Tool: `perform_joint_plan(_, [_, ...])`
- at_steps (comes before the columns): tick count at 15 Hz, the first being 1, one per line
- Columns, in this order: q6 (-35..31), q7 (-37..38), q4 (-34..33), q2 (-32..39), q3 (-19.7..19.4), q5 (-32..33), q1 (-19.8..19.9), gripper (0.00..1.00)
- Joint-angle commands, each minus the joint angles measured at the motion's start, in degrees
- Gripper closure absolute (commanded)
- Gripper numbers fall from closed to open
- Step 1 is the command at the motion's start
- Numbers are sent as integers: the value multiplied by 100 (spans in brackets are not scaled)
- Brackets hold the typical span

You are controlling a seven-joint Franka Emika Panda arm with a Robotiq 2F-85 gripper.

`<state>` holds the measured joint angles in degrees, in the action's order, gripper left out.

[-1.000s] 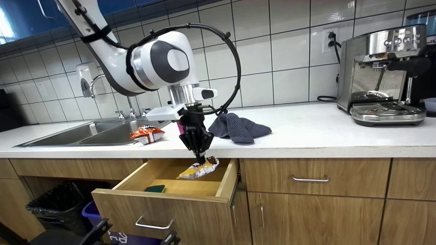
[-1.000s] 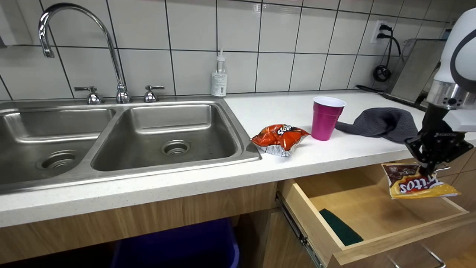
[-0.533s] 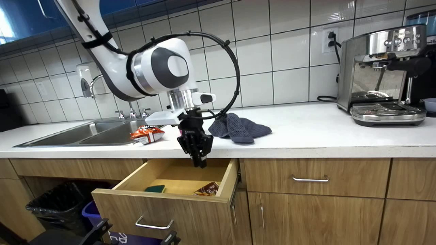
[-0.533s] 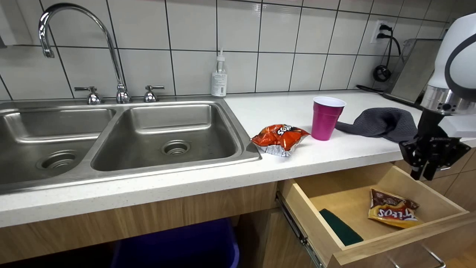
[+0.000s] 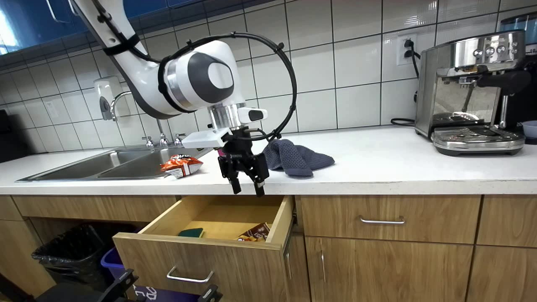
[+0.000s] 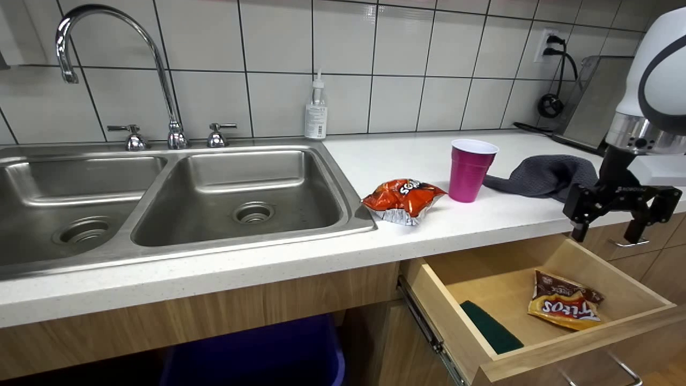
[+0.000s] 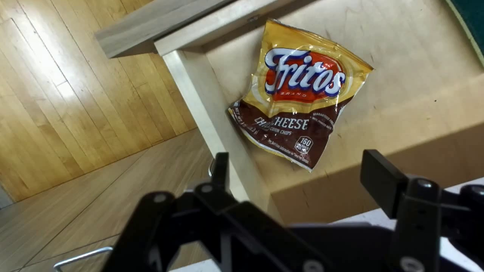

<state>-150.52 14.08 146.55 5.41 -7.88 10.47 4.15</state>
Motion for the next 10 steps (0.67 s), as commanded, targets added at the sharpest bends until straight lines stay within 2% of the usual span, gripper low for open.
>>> perform_joint_plan(1, [359,-415,-76,-333,99,-298,18,0])
perform_joint_plan(4, [380,-485,-144,-464,112,-134,8,0])
perform_joint_plan(5, [124,-307,-83,-257,93,-148,32,0])
perform_joint_plan(10, [160,-370,-107,-349,108,-148,37,0])
